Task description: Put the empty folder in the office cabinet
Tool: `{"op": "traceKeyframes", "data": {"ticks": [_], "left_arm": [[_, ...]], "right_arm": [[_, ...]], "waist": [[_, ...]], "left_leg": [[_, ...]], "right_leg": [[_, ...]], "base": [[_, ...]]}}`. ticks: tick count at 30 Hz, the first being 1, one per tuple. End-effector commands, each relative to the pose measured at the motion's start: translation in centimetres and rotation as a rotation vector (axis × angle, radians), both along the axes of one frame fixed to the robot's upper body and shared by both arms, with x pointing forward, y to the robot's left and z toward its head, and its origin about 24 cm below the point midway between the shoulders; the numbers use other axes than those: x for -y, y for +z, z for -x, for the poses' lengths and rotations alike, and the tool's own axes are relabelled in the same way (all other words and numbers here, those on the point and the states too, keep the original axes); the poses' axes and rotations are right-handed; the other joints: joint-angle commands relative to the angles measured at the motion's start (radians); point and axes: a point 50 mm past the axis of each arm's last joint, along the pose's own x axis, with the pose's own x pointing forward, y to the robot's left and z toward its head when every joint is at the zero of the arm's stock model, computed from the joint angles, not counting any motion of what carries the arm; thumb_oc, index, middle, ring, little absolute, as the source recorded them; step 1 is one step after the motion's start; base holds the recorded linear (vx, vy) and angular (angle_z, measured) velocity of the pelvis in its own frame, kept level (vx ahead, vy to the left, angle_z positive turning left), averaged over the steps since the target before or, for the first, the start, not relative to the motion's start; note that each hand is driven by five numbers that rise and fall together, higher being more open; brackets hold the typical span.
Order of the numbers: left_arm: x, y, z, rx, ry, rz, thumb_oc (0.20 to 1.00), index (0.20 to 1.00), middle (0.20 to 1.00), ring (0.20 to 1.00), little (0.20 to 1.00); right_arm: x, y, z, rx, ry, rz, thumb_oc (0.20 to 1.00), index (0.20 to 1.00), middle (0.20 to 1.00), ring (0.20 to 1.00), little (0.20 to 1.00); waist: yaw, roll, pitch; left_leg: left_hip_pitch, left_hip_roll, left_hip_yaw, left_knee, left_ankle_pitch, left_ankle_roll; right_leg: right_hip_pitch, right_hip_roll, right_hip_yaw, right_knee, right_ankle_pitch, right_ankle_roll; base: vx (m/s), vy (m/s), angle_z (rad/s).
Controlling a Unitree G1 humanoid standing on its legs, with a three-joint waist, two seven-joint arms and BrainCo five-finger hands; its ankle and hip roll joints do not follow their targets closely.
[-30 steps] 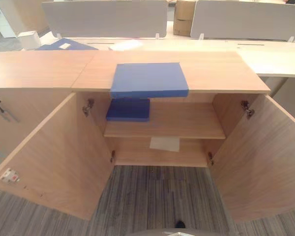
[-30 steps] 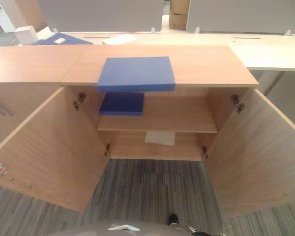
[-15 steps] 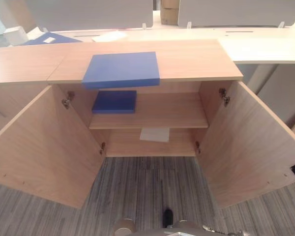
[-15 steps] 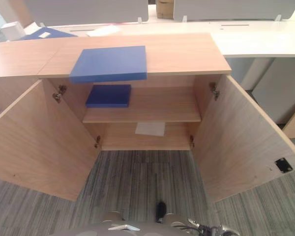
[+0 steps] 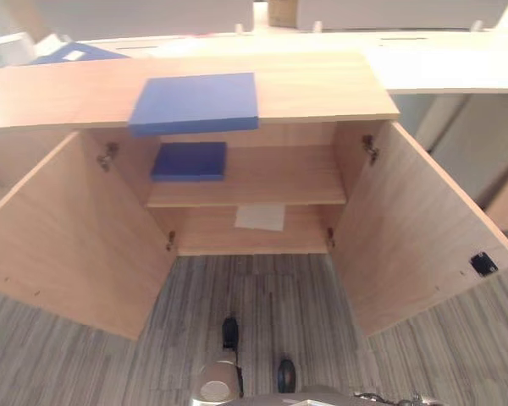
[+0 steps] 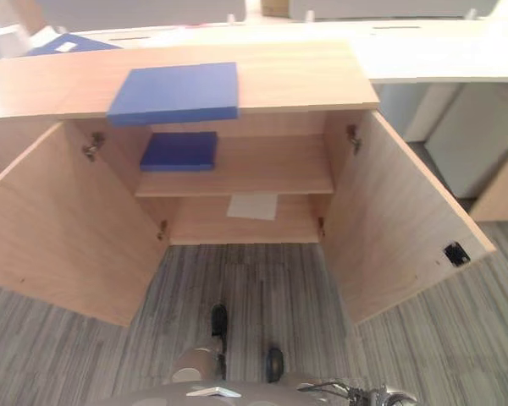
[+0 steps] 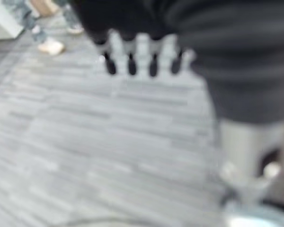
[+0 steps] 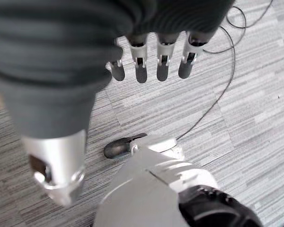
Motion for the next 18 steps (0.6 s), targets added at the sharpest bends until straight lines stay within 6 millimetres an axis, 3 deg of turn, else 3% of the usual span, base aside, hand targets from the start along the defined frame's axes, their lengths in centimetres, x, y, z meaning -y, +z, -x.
{"op": "traceKeyframes", "data": {"ticks": [1, 9, 18], "left_arm": [[-3.1, 0.5, -0.3, 0.011, -0.071, -0.097, 1.000, 1.000, 1.000, 1.000, 1.000], [-4.2, 0.9, -1.8, 0.040, -0.092, -0.118, 1.000, 1.000, 1.000, 1.000, 1.000], [-4.1, 0.9, -1.3, -0.003, -0.088, -0.125, 1.000, 1.000, 1.000, 1.000, 1.000]], "right_arm": [[-1.4, -0.4, 1.6, -0.020, -0.070, -0.049, 1.000, 1.000, 1.000, 1.000, 1.000], [-2.5, -0.6, 2.0, -0.031, -0.088, -0.066, 1.000, 1.000, 1.000, 1.000, 1.000], [-2.6, -0.6, 1.8, -0.024, -0.106, -0.064, 1.000, 1.000, 1.000, 1.000, 1.000]], "waist": [[-0.025, 0.000, -0.062], [-0.048, 0.001, -0.077], [-0.051, 0.012, -0.075]], "left_leg": [[0.026, -0.055, -0.036, -0.070, 0.021, 0.092], [0.078, -0.091, -0.065, -0.070, -0.031, 0.139], [0.089, -0.105, -0.072, -0.070, -0.052, 0.166]], "right_leg": [[0.117, -0.052, -0.081, 0.004, 0.062, 0.093], [0.043, -0.093, -0.103, 0.060, 0.091, 0.126], [-0.013, -0.130, -0.098, 0.119, 0.098, 0.153]], "base": [[0.17, 0.160, -0.18], [0.08, 0.108, -0.09], [0.03, 0.086, 0.08]]}}
